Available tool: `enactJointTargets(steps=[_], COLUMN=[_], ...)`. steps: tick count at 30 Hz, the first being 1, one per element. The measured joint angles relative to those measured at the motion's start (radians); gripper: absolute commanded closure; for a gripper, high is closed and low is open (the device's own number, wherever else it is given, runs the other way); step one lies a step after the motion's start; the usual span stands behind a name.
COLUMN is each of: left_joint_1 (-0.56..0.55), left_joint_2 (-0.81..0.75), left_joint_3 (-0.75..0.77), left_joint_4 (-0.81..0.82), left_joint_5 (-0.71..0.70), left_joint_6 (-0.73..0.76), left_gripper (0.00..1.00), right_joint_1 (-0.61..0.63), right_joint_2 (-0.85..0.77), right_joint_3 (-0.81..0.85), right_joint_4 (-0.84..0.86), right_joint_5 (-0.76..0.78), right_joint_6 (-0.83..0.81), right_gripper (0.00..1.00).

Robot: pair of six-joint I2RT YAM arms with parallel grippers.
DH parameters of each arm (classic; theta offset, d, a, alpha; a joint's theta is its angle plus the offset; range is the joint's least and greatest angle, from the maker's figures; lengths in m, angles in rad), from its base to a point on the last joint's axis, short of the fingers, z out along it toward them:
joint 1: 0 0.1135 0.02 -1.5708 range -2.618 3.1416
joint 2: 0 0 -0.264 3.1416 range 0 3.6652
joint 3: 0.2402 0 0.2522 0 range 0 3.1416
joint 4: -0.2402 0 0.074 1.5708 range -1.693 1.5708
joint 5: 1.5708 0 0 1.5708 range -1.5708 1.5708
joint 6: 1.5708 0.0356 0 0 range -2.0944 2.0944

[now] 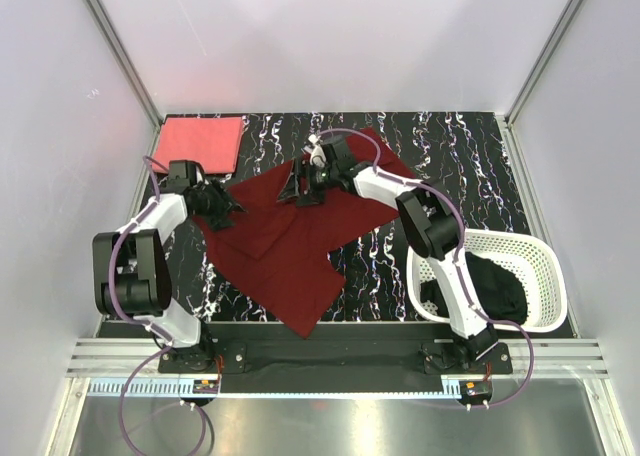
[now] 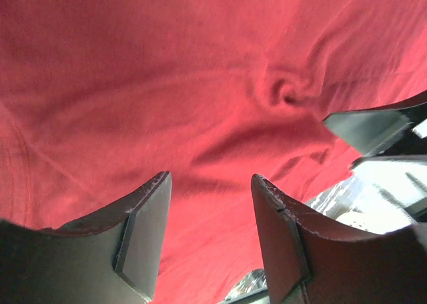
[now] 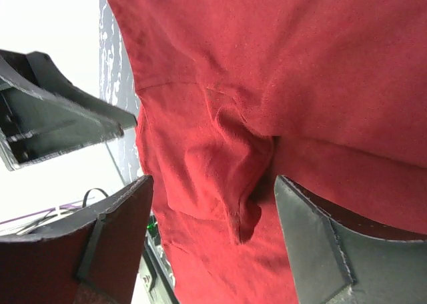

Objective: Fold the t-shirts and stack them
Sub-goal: Fold the tshirt

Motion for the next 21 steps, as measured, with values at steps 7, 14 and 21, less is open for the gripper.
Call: enactJointTargets(steps=[7,14,21], left_joint_1=[0.018,0.02,0.02], left_joint_2=[0.113,0.186,0.214], left_joint_3=[0.082,0.095,0.118], left_joint_4=[0.0,-0.006,-0.021], left_joint_5=[0.0,0.0,-0.001], left_joint_6=[0.013,0.017,0.025], left_gripper=[0.44,0.44,0.44], right_joint_1=[0.037,0.062,0.078], right_joint_2=[0.031,0.031,0.031], right_joint_3=[-0.01,-0.064,-0.151], right_joint_4=[0.047,0.122,0.288], right_joint_5=[-0.011,-0.052,-0.122], right_joint_6=[0.055,0.105,0.224], right_gripper=[0.22,0.31,0.46])
